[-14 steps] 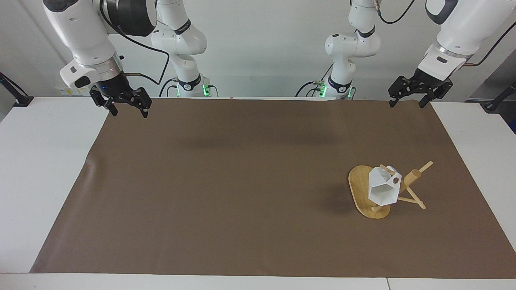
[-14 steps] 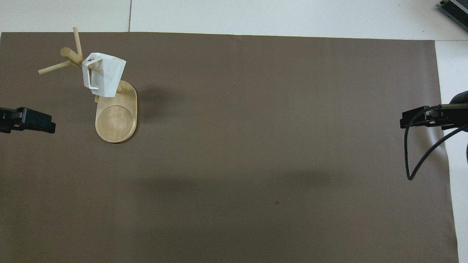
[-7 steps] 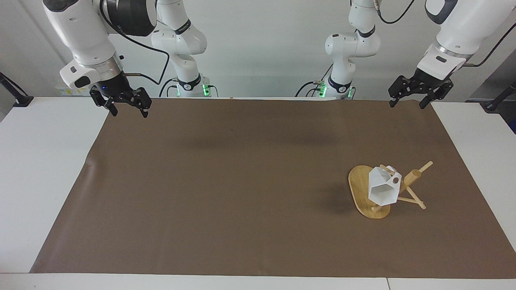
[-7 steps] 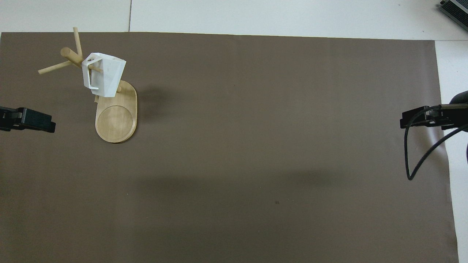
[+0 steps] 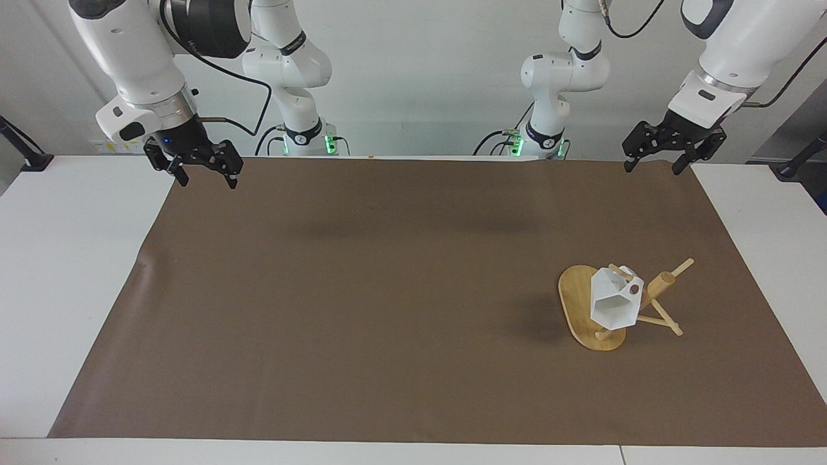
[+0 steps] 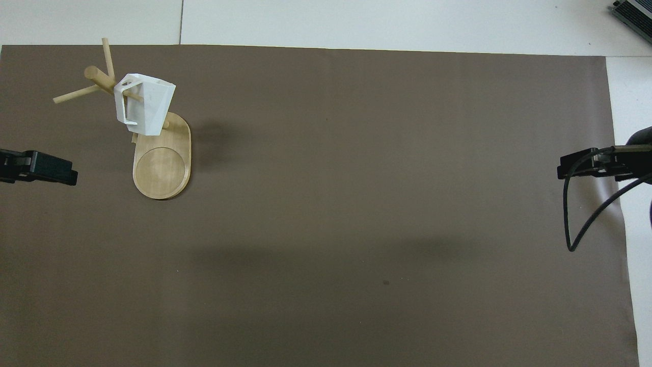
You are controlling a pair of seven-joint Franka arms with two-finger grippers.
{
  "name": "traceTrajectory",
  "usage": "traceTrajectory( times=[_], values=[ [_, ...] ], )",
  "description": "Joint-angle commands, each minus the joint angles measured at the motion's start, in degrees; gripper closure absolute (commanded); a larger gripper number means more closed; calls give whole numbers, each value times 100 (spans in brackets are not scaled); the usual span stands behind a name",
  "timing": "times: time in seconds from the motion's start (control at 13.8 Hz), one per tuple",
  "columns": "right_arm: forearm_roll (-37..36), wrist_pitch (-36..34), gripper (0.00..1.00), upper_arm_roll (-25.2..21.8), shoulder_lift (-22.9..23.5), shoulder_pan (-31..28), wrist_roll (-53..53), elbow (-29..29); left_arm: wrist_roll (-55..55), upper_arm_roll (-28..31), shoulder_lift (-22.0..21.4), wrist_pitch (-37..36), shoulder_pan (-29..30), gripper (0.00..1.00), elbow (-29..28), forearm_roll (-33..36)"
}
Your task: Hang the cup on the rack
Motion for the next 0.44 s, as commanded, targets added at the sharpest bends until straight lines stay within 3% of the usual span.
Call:
traceTrajectory(
  times=[0.0,0.36],
  values=[
    [17,-32,0,7,-125,-23,-88,-115,63,45,-81,45,-88,0,-111,108],
    [17,-32,0,15,-125,-32,-88,-115,45,45,-81,80,-88,0,-111,108]
  ],
)
